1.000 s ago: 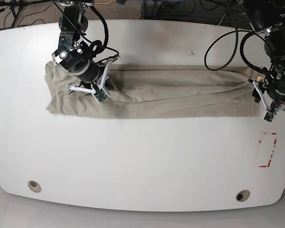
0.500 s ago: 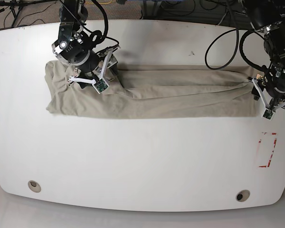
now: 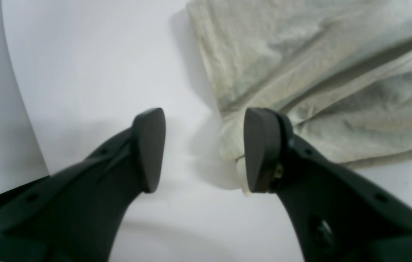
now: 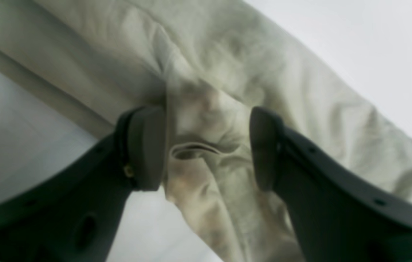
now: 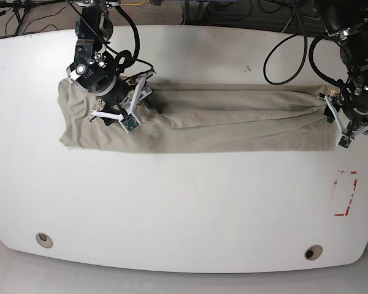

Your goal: Fold the T-shirt properly

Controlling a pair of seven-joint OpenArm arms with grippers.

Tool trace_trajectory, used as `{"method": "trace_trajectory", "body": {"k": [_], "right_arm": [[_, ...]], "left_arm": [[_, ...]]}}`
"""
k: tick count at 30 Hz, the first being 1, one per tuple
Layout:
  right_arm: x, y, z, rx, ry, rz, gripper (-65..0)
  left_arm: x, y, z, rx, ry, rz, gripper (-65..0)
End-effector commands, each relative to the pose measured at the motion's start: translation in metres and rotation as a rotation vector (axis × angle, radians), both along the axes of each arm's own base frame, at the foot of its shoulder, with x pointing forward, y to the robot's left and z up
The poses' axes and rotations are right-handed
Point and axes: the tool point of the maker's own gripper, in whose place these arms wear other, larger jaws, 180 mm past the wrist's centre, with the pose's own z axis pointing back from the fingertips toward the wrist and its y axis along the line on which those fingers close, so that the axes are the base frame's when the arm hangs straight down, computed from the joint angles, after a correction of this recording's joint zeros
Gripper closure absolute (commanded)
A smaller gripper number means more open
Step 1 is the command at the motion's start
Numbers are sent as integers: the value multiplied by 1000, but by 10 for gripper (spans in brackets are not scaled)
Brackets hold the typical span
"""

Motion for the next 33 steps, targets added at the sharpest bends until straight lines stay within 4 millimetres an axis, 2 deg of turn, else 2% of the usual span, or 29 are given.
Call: {"method": "trace_trajectory", "body": {"k": [1, 8, 14, 19, 21, 24, 28, 33], "right_arm": [[6, 3, 2, 26, -16, 3, -355], [18, 6, -7, 60, -11, 0, -333], [43, 10, -18, 115, -20, -9, -260], [61, 8, -27, 133, -1, -18, -247], [66, 6, -17, 125, -31, -16, -247], [72, -2, 11, 69, -98, -7, -250], [69, -11, 43, -20, -144, -9, -252], [65, -23, 64, -92, -184, -9, -254]], "left_arm": [[9, 2, 14, 14, -46, -8, -326], [9, 3, 14, 15, -47, -6, -326], [8, 3, 14, 15, -45, -6, -326], [8, 3, 14, 15, -45, -6, -326], [8, 3, 14, 16, -47, -7, -326], [9, 3, 16, 17, -51, -8, -326], [10, 6, 18, 18, -59, 3, -326], [7, 14, 20, 5, -72, 43, -328]]}}
